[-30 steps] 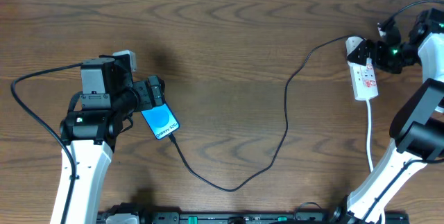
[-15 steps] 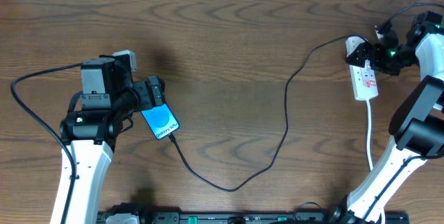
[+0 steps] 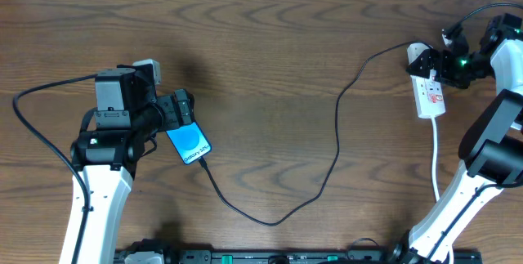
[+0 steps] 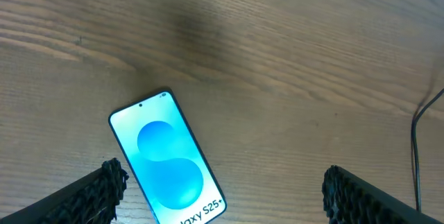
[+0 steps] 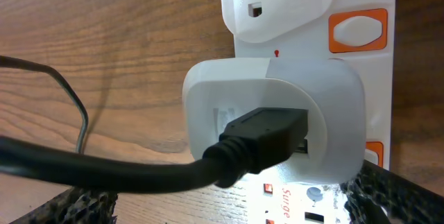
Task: Plug charger to phone and switch on socket
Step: 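Press down the power strip switch beside the USB adapter with the right gripper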
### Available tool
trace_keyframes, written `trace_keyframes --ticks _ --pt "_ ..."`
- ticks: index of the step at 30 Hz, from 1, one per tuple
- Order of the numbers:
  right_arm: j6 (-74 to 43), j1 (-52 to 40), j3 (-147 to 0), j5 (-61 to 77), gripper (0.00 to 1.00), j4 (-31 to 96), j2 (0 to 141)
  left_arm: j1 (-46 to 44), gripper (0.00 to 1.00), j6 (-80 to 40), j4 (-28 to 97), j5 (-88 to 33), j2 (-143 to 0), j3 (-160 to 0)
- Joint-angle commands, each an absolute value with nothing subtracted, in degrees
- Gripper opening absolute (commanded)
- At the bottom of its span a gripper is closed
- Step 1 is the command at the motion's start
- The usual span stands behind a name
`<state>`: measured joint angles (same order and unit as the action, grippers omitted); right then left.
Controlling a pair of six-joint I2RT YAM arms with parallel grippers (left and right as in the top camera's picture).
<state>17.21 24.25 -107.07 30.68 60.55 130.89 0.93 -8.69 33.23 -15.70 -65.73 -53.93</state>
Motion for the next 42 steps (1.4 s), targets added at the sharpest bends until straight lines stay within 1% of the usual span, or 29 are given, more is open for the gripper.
trace_keyframes --ticks 1,42 --pt "17.6 22.7 -106.8 37.0 0.99 60.9 132.7 0.8 0.93 -7.5 33.4 -14.9 -65.6 -54.7" --pt "15.2 20.5 -105.5 40.7 0.99 59.9 132.7 0.8 0.93 -7.5 33.4 -14.9 -65.6 -54.7"
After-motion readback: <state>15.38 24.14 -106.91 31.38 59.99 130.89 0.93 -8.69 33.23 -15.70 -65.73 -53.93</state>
